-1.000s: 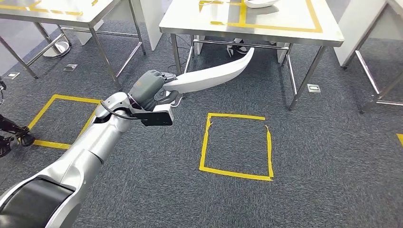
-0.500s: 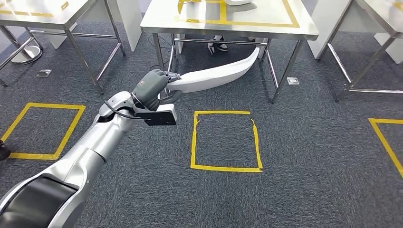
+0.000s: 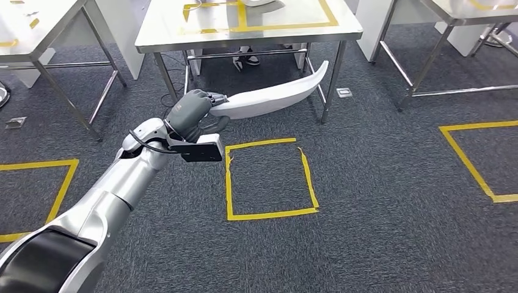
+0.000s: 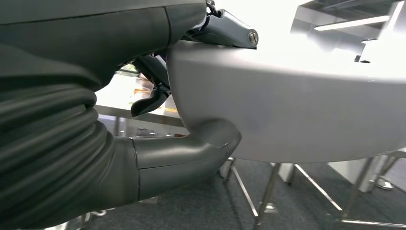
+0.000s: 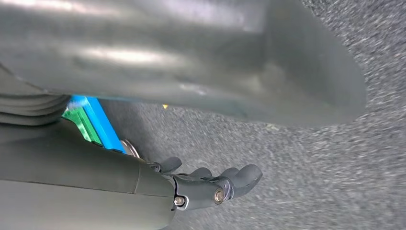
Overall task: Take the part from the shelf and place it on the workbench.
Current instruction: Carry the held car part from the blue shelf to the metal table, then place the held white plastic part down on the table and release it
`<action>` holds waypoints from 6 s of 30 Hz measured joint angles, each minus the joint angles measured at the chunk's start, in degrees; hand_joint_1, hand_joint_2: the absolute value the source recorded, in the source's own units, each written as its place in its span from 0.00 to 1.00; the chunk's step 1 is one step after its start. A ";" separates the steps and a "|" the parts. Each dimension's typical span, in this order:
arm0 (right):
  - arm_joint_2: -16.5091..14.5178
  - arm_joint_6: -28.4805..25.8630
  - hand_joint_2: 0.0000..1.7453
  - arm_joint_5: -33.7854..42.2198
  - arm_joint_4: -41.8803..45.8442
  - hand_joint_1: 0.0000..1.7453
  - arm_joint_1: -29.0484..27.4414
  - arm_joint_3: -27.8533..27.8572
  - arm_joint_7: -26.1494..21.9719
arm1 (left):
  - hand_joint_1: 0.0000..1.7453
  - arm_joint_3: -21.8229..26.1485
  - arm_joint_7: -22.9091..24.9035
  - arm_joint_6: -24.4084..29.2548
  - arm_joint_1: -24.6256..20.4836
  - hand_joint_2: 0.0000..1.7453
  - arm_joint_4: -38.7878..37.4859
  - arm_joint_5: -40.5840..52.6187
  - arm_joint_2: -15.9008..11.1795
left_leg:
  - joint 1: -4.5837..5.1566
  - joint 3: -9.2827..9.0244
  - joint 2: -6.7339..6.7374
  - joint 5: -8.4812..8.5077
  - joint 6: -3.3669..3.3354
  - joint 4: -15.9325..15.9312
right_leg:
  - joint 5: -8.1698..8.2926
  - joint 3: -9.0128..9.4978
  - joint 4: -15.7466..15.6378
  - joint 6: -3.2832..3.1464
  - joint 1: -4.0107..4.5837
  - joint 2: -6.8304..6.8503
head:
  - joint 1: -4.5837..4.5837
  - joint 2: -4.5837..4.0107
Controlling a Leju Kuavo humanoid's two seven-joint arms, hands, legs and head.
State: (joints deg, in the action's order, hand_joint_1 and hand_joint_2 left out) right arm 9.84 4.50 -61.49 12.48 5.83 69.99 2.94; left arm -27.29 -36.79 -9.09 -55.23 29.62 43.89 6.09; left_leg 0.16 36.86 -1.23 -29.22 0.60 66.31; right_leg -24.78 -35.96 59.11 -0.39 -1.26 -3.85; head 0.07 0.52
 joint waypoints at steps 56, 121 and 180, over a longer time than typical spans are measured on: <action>-1.77 -2.56 0.00 0.81 0.04 0.00 -0.42 0.58 -2.17 | 1.00 -0.27 0.16 -1.50 -2.40 1.00 -1.97 1.04 2.14 | 1.78 -1.49 -0.52 5.12 -3.99 -8.22 | -9.14 -1.14 15.37 1.70 0.77 3.07 | 0.01 0.00; -1.85 -2.09 0.00 0.52 0.07 0.00 -0.87 1.16 -1.82 | 1.00 -0.64 14.36 2.67 -5.97 1.00 -9.38 11.23 -8.01 | 0.93 -6.59 0.36 0.83 -3.04 -8.27 | -6.88 -5.95 11.12 1.37 0.62 3.62 | 0.10 0.00; -2.71 -1.68 0.00 1.92 0.04 0.00 -0.52 1.62 -0.97 | 0.00 2.15 16.44 5.45 -4.90 0.00 -12.28 13.82 -11.91 | 0.23 -0.47 0.12 5.40 -0.28 -8.14 | -1.81 2.08 -1.06 -1.24 1.17 2.86 | -0.39 0.00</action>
State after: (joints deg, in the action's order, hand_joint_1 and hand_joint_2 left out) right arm 7.13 2.82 -59.57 12.52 5.31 71.61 1.97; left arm -25.15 -20.35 -3.64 -60.13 17.33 57.71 -5.82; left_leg 0.39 36.39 -1.12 -23.82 0.32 58.16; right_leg -26.60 -33.88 58.05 -1.63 -0.08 -1.00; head -0.33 0.52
